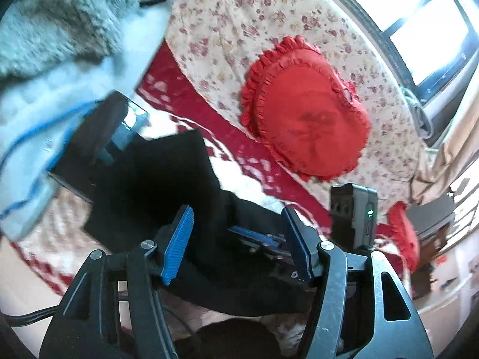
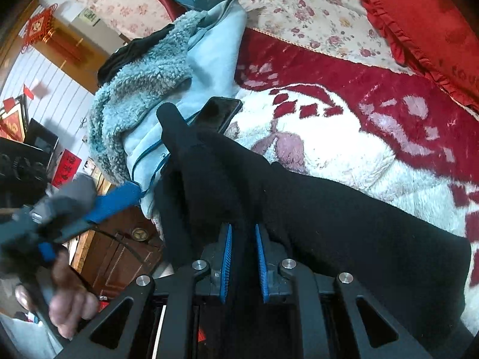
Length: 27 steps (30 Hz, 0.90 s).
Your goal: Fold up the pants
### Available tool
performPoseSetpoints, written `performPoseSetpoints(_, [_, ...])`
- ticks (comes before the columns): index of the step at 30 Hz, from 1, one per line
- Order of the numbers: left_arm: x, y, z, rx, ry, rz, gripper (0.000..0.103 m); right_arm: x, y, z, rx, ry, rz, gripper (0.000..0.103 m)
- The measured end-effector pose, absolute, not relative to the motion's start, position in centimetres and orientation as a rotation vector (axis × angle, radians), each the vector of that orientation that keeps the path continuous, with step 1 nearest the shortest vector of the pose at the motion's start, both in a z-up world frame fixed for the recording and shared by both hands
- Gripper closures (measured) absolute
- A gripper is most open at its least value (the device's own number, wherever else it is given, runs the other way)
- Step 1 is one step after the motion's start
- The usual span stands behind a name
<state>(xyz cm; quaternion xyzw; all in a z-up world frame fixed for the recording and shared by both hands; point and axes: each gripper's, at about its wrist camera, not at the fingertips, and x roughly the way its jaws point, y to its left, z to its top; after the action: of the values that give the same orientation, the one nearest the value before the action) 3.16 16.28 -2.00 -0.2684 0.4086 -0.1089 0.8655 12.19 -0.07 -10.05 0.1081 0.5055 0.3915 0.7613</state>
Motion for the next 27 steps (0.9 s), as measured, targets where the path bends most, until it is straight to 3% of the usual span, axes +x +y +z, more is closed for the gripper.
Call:
performPoseSetpoints(7, [0.7,20.1,-5.4,-0.519,0.936,-0.016,0.043,11.6,0.3,-9.4,0.173,1.084,0.846,0.088])
performPoseSetpoints(16, [-0.8,22.2,-8.7,-0.569,0.991,0.061,0.043,6.5,5.7,-8.0,-0.153,1.075,1.025,0.085])
performPoseSetpoints(20, [-1.5,22.5,-8.4,-0.558,0.973,0.040,0.041,7.0,4.9,-7.3,-0.096,1.065,1.005,0.085])
performPoseSetpoints(24, [-1.7,22.2,-7.8,-0.567,0.959,0.020,0.036,7.5,4.1,-7.2,-0.042,1.075,0.965,0.074])
performPoseSetpoints(27, [-1.2,21.7,-7.7,-0.599,0.959,-0.009,0.036,7.6,2.9,-7.3,0.001,1.081,0.944,0.073])
